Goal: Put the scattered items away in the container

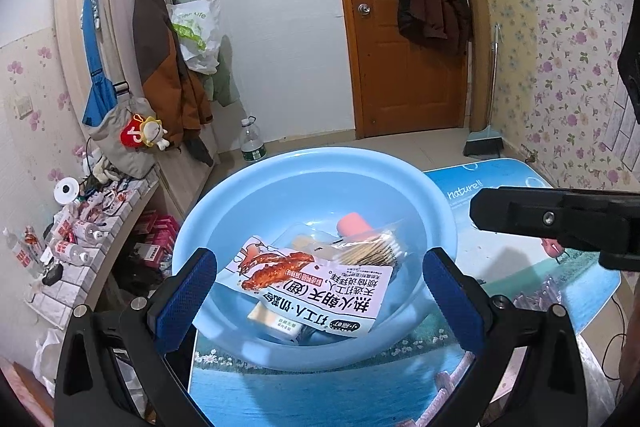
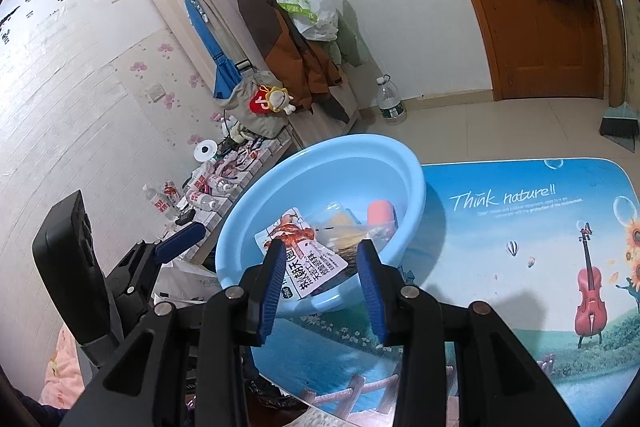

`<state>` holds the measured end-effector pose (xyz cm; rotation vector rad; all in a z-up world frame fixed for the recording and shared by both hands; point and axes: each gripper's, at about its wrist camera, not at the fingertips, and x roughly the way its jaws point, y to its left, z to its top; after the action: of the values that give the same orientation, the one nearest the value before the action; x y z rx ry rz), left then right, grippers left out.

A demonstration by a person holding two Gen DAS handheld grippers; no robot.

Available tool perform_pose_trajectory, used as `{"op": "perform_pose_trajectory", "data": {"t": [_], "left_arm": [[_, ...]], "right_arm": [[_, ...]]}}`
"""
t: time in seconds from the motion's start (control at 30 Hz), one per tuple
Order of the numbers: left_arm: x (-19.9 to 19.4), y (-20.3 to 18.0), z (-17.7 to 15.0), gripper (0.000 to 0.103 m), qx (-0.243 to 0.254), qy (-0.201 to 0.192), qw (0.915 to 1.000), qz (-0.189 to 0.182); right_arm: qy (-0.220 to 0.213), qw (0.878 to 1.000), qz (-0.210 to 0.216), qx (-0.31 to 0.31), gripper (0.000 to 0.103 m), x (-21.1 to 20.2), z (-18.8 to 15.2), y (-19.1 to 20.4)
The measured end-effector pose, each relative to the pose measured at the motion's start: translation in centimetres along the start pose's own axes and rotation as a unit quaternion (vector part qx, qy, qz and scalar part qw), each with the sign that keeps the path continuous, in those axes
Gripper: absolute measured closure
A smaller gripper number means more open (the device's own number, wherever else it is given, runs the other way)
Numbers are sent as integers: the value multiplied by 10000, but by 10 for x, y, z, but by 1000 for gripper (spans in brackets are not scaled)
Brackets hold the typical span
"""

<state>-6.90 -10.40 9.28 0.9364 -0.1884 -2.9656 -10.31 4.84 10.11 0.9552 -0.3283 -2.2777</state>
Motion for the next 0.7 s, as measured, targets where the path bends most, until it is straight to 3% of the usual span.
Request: {"op": "perform_pose_trajectory", "data": {"t": [0.47,0.57,0.7], "left_arm": [[3,25,-11,0,-309,195,9992,156],[5,33,-14,0,-389,246,9987,221],[8,42,-18,0,-499,312,9978,292]], "right_arm": [[153,9954,-634,-704,60,11,-5,24],[181,9875,-1097,-1121,58,18,-9,36],[189,9782,-1531,-1391,47,26,-8,47]]}}
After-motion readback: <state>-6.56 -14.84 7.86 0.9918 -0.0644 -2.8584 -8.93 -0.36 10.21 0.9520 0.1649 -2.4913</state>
